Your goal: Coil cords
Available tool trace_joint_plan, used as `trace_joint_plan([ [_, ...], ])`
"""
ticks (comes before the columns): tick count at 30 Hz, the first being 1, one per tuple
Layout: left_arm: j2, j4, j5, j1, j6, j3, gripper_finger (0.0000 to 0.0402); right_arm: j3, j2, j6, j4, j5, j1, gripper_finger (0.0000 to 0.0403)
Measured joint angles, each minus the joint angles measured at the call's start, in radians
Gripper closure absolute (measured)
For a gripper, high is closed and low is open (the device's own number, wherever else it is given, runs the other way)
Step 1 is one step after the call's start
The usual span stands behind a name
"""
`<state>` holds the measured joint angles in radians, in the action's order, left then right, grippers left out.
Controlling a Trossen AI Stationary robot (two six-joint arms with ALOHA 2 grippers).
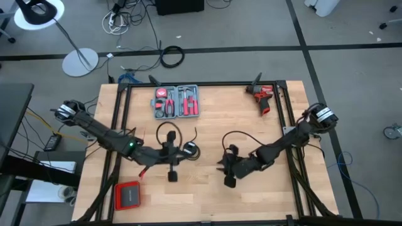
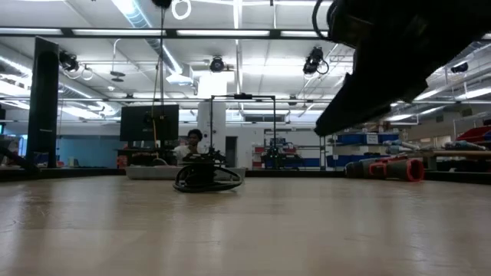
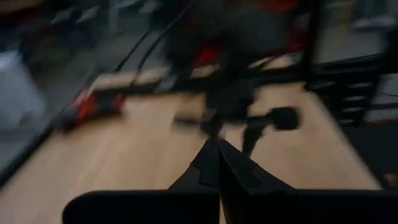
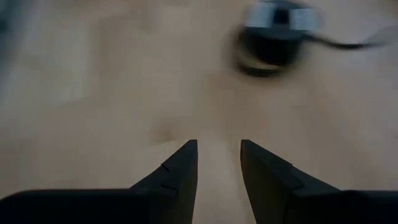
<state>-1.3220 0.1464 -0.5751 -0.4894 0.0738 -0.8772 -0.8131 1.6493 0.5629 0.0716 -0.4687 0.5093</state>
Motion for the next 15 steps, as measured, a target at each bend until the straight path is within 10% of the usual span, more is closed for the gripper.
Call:
trace_joint_plan([
  [8,0.005,0.169,0.431,-0.050,-0.193,0.045,0.0401,0.252,-0.015,-0.216,0.825,0.699,-0.105,0.0291],
  [15,0.005,0.585,0.554,-0.034,-0.108,0.306,0.0401,0.492,-0.141,-0.052,1.230,0.902,-0.271,0.0302],
])
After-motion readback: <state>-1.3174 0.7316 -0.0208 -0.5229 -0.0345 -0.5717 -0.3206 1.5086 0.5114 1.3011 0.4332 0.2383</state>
